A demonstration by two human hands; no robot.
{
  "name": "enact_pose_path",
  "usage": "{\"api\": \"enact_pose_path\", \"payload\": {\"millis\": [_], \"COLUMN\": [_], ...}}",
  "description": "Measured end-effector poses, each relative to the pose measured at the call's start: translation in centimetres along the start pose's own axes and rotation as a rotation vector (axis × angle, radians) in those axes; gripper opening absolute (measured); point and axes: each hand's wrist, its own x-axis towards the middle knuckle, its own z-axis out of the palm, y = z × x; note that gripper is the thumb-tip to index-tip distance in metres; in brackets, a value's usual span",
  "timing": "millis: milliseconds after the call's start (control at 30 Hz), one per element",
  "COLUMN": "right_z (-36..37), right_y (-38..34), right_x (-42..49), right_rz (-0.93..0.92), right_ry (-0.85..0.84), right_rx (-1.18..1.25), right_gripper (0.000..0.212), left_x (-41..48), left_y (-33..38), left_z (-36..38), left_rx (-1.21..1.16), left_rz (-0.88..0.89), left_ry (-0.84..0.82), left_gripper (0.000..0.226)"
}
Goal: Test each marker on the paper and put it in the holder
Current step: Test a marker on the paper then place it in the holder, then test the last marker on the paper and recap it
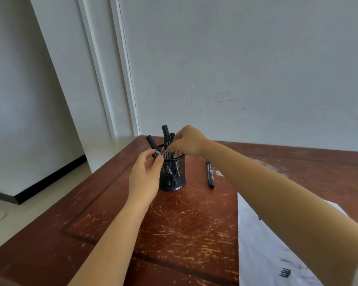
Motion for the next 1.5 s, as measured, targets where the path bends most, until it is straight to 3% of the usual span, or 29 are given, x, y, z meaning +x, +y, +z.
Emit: {"api": "enact_pose_path", "payload": {"millis": [100,233,433,600,800,967,1033,1100,1300,1500], "right_z": [-0.1,-0.6,0.2,-0.1,-2.3,-2.2,-1.5,-0.9,-0.2,-2.7], "right_y": [-0.3,-0.6,0.1,1.0,3.1,7.5,8.8,9.2,9.5,9.5], "right_x": [0.0,-0.1,0.7,0.6,-0.9,-2.3,-3.0,-3.5,-4.8,-7.1], "right_rz": [0.053,0.075,0.101,0.076,0.087,0.186,0.231,0.258,0.270,0.254], "right_ry": [-0.049,-0.062,-0.065,-0.014,0.168,0.168,0.101,0.054,0.049,0.064], "right_rx": [-0.070,-0.092,-0.192,-0.018,0.223,0.008,-0.145,-0.257,-0.298,-0.165], "right_gripper": [0.029,0.053,0.052,0.041,0.023,0.025,0.039,0.049,0.040,0.033], "left_x": [0.0,0.0,-0.1,-0.2,-0.5,-1.2,-2.2,-3.6,-8.8,-10.2], "left_y": [-0.1,-0.1,0.0,0.1,0.1,0.3,0.4,0.7,1.6,1.9], "left_z": [0.1,0.0,0.0,0.0,0.2,0.6,0.7,0.9,2.7,4.1], "left_rx": [0.022,0.026,0.039,0.045,0.060,0.082,0.166,0.249,0.370,0.437], "left_rz": [0.017,0.017,0.024,0.025,0.044,0.005,-0.036,-0.059,0.058,0.058], "left_ry": [0.010,0.011,0.015,0.022,0.040,0.070,0.089,0.032,-0.315,-0.382], "left_gripper": [0.032,0.031,0.033,0.034,0.037,0.047,0.057,0.056,0.034,0.030]}}
